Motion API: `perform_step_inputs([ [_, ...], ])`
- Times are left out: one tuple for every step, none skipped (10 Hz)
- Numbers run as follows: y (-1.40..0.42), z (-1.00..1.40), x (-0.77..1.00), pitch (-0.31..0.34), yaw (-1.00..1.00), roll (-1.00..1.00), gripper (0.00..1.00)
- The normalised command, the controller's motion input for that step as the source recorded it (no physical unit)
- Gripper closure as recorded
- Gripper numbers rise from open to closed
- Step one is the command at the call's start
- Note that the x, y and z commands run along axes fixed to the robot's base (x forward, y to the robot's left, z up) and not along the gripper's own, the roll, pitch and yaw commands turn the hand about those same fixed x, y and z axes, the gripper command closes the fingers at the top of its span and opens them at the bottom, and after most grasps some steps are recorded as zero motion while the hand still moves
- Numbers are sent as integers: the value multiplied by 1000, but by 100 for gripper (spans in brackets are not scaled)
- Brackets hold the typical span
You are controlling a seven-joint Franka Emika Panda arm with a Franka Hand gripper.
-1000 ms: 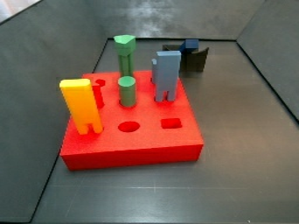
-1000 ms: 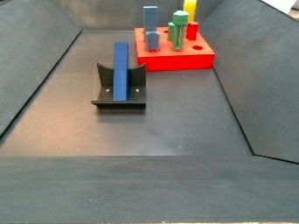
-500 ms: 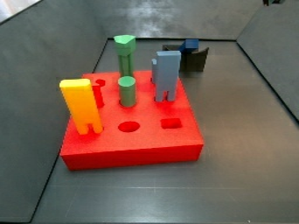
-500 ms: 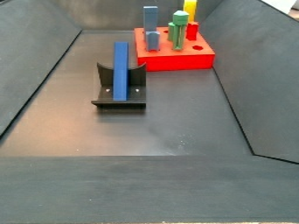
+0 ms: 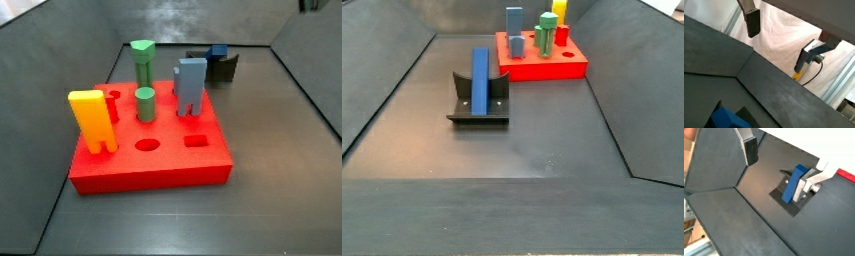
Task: Pick up the rectangle object. Move up. Place the rectangle object on the fixture. Regrasp the rectangle object. Move to above the board. Insert the rectangle object.
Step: Regrasp the rectangle object, then move to above the board.
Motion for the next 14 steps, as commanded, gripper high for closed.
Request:
perform_step_inputs([
  [43,-1000,44,-119,108,124,0],
  [40,-1000,49,-138,73,102,0],
  [40,-1000,55,-151,27,78,0],
  [37,-1000,55,-149,-5,71,0],
  [35,-1000,55,-140,-34,71,0],
  [36,-1000,57,-123,-61,64,0],
  [34,-1000,58,-106,-73,58,0],
  [33,-1000,57,-91,-78,57,0],
  [25,-839,50,-63,-82,54,0],
  [17,-605,46,-37,-77,53,0],
  [12,-437,49,-21,-63,53,0],
  [6,-218,52,4,-45,55,0],
  [0,0,0,0,0,0,100],
  [-127,1000,212,65,354,243,100],
])
